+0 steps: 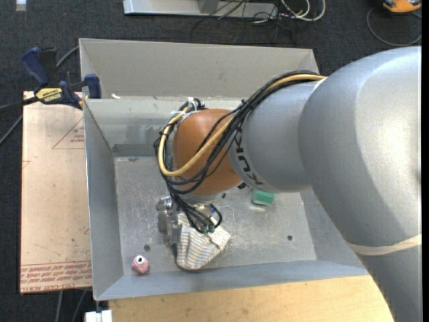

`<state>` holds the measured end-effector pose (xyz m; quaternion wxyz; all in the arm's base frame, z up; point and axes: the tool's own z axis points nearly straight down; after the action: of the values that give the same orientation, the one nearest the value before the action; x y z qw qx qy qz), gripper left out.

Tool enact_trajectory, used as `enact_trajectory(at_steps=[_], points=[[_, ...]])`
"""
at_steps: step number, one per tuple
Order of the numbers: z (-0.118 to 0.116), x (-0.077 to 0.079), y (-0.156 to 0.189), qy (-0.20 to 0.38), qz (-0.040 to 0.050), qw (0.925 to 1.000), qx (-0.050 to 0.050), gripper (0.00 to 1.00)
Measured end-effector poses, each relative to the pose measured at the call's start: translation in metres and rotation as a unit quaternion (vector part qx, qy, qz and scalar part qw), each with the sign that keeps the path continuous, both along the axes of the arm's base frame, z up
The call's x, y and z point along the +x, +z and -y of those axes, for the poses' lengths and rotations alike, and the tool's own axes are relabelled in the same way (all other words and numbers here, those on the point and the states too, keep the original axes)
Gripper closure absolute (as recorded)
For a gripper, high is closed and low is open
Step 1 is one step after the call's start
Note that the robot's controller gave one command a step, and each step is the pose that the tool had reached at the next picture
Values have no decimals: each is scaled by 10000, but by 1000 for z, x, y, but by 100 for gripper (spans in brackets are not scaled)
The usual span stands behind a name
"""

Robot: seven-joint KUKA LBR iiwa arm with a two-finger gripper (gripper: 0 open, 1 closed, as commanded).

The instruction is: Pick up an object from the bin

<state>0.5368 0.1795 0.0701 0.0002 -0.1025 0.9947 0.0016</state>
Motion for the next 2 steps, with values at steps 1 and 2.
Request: enact_trajectory(at_steps=[1, 2], points=[[0, 0, 0, 0, 0, 10000, 1, 100], [75, -39, 0, 148, 0, 9999, 6, 100]])
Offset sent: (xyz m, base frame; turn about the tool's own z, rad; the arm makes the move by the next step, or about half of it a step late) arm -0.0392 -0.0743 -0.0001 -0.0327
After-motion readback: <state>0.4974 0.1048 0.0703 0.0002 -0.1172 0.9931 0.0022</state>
